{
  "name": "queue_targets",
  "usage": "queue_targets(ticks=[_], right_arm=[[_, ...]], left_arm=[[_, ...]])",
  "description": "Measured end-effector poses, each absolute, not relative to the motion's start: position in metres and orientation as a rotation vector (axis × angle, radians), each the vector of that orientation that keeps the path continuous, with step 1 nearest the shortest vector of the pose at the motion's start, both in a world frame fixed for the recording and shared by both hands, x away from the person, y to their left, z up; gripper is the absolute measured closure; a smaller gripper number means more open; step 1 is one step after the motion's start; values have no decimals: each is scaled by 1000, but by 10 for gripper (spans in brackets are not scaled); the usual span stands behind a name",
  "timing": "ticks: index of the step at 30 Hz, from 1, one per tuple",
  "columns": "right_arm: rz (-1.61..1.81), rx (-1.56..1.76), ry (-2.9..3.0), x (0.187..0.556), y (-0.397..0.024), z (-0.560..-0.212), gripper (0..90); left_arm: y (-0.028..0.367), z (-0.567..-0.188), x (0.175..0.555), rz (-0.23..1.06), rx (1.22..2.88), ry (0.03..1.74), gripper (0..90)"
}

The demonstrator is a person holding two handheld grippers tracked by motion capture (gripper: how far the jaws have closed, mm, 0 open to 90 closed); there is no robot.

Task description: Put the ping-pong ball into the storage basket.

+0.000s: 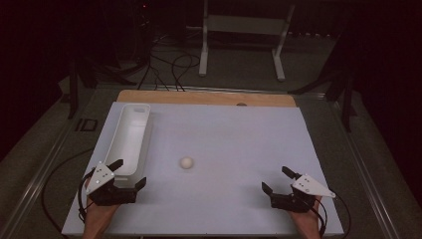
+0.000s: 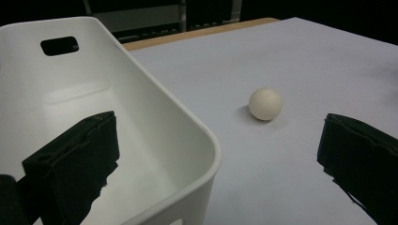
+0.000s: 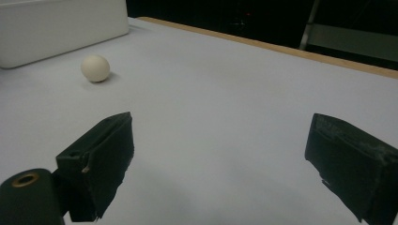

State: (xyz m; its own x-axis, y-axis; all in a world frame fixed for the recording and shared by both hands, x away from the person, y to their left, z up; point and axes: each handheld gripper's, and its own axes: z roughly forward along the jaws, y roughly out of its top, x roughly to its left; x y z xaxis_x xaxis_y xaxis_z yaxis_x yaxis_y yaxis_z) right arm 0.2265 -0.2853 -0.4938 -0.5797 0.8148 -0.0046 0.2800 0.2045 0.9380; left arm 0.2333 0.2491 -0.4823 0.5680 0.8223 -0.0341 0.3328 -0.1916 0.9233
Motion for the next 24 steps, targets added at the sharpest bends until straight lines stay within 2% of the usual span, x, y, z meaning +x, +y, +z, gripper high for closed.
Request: queue_targets(ticks=[24], right_arm=[[1408, 1052, 1969, 227, -289, -491, 73]], left_arm=[[244, -473, 233, 575, 1761, 962, 0]])
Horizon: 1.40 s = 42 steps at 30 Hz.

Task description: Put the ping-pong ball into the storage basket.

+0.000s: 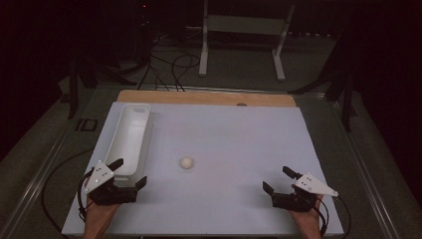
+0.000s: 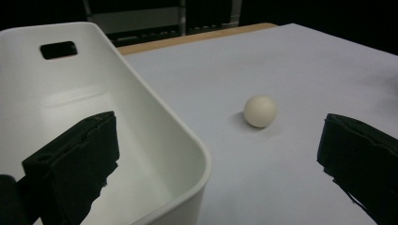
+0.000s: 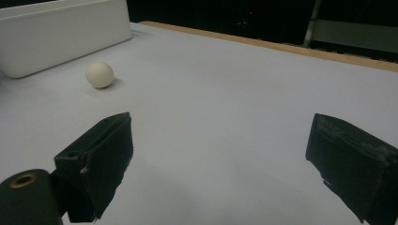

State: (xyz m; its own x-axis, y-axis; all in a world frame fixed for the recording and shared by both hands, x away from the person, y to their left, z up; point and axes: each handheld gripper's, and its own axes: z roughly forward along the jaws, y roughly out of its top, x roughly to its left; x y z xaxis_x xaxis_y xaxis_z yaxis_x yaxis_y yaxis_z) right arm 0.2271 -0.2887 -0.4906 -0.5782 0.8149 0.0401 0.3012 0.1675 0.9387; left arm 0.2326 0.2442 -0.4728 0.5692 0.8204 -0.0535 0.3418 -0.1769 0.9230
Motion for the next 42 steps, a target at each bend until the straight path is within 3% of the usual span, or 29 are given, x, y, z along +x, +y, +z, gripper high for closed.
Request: queue_targets(ticks=[42], right_arm=[[1404, 1068, 1959, 227, -289, -493, 73]], left_arm=[[221, -437, 238, 568, 1868, 918, 0]])
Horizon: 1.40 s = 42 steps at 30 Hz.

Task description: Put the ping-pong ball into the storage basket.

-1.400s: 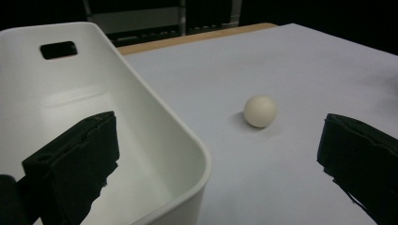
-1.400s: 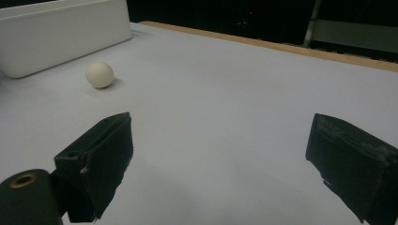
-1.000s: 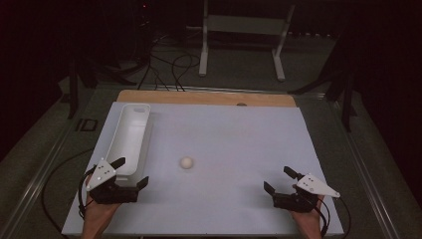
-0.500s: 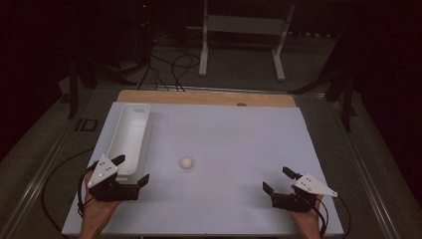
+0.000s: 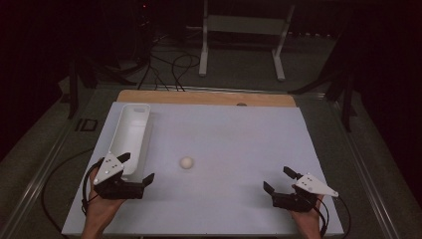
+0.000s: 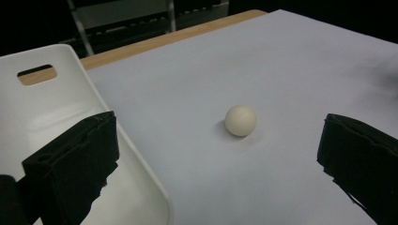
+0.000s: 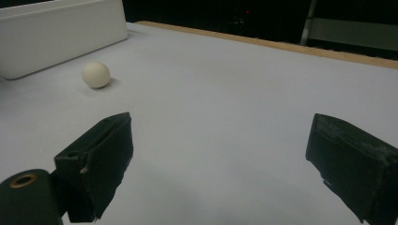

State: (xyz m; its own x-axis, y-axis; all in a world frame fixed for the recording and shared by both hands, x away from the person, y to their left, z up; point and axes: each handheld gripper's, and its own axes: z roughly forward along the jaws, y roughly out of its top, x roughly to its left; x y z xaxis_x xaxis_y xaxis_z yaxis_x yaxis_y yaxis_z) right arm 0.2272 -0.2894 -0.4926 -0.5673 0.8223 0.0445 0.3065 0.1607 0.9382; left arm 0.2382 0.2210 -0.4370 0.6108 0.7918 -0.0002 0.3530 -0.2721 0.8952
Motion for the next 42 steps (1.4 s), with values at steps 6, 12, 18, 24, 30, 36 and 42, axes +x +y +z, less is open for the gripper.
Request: queue_targets(ticks=[6, 12, 18, 24, 30, 36, 42], right_arm=[[1402, 1074, 1960, 228, -290, -493, 73], [1401, 1078, 1959, 228, -290, -493, 73], [1404, 1078, 1959, 228, -290, -493, 73], [1400, 1083, 1957, 229, -290, -494, 73], [1395, 1088, 1961, 229, -290, -494, 73], [1395, 1086, 1959, 229, -291, -494, 73], [1394, 1092, 1958, 229, -291, -494, 73]], left_arm=[[216, -433, 241, 561, 1872, 901, 0], [211, -430, 244, 557, 1888, 888, 0], [205, -427, 248, 541, 1921, 870, 0], [196, -424, 252, 539, 1951, 852, 0], [190, -423, 257, 530, 1973, 850, 0], [183, -423, 261, 534, 2011, 841, 1], [178, -426, 266, 520, 2032, 844, 0]])
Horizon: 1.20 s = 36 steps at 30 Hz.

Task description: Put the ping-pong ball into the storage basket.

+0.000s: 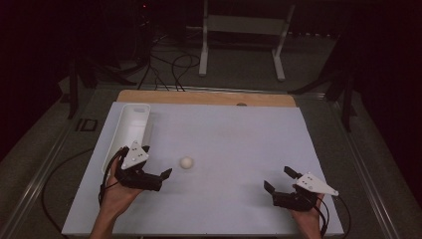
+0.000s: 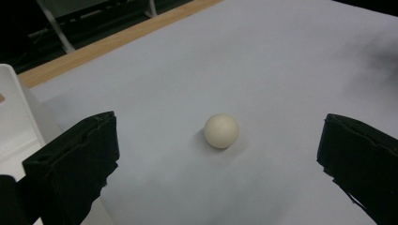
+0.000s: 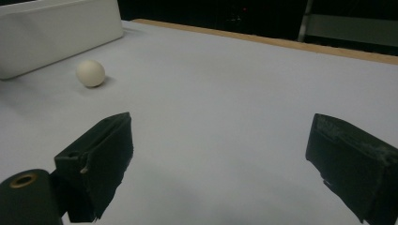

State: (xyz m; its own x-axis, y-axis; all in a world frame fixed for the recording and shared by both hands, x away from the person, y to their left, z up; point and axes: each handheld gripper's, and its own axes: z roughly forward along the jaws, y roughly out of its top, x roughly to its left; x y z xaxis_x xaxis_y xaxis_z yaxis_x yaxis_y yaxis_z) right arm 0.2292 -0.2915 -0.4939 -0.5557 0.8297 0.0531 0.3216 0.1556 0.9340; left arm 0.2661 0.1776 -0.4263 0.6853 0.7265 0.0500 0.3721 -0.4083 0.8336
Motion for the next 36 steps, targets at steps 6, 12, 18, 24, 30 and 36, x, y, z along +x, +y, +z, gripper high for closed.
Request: queue_targets(ticks=[6, 12, 18, 24, 30, 36], right_arm=[[1392, 1093, 1959, 230, -291, -494, 73], [1393, 1097, 1958, 230, -291, -494, 73], [1394, 1095, 1959, 230, -292, -494, 73], [1395, 1096, 1957, 230, -292, -494, 73], [1398, 1095, 1958, 230, -293, -494, 73], [1396, 1097, 1957, 231, -293, -495, 73]], left_arm=[[171, -426, 270, 513, 2052, 833, 0], [163, -425, 275, 502, 2072, 821, 1], [154, -425, 281, 487, 2089, 815, 1], [148, -429, 288, 464, 2115, 812, 3], [142, -431, 294, 443, 2131, 814, 5], [135, -433, 297, 429, 2142, 814, 7]])
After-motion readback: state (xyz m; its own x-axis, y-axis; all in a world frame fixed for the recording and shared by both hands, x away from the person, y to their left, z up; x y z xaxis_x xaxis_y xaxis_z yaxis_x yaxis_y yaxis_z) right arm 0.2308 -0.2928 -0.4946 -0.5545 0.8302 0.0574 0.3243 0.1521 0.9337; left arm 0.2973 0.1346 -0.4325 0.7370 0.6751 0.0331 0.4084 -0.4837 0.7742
